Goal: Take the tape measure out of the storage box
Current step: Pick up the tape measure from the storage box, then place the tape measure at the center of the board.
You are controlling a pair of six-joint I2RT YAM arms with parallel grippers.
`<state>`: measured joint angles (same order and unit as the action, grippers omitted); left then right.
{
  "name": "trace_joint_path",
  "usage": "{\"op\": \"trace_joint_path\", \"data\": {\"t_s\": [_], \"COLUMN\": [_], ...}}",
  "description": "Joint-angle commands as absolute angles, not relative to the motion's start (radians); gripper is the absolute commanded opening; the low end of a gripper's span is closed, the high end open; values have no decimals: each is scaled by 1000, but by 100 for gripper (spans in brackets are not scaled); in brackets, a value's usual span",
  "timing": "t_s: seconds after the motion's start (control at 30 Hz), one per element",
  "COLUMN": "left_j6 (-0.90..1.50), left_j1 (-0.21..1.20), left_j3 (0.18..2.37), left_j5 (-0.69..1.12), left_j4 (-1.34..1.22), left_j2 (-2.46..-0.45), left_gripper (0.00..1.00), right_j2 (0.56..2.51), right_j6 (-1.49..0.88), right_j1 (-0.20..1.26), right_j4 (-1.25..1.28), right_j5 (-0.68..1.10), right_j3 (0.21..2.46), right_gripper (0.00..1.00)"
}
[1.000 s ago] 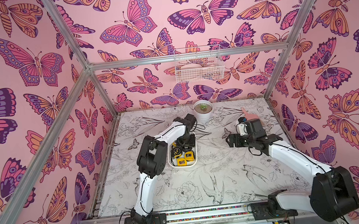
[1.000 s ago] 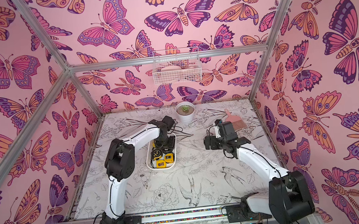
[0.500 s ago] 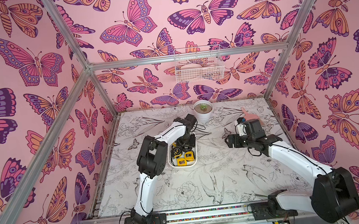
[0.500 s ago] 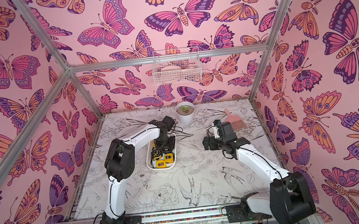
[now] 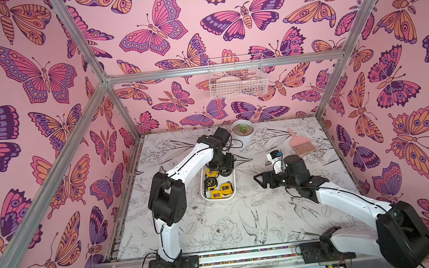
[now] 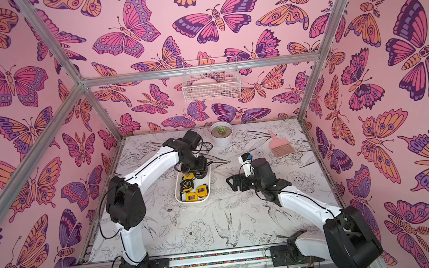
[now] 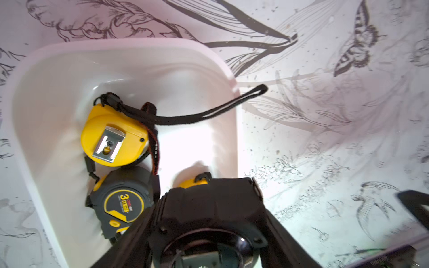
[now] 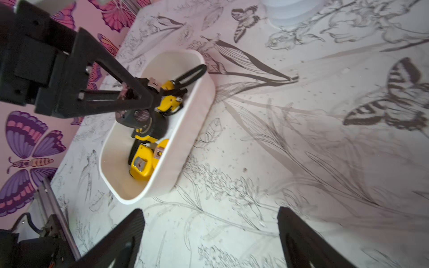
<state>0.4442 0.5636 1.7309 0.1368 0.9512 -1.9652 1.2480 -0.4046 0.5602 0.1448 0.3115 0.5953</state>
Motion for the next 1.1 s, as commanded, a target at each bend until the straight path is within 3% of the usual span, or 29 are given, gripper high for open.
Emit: {"op": "trace_joint_path", "data": {"t_s": [0.0, 0.1, 0.37, 0.67, 0.83, 1.0, 1.07], "left_j6": [506, 553, 649, 687, 686, 676, 672], "left_j1": [559, 557, 569, 588, 597, 598, 598], "left_j3": [1739, 1761, 1815, 1796, 1798, 1796, 1793], "left_j5": [232, 296, 342, 334, 331, 320, 321], "left_j4": [957, 932, 913, 904, 903, 903, 898], "left_j2": [-1946, -1941, -1962, -1953, -1952, -1942, -1936], "left_gripper": [18, 19, 19, 20, 20, 23, 32], "right_j2": [1308, 1399, 1611, 1710, 1756, 1755, 1752], "right_j6": [-486, -477, -543, -629, -671, -675, -673], "right_j1": [623, 693, 781, 787, 788, 787, 787], "right_j4": [480, 721, 1070, 1230, 1235, 1233, 1233], "right_j5": [234, 155, 90, 17, 42, 38, 43], "right_j3": [546, 527, 550, 592, 634, 630, 630], "right_gripper": [92, 91, 89, 86, 68, 32, 23]}}
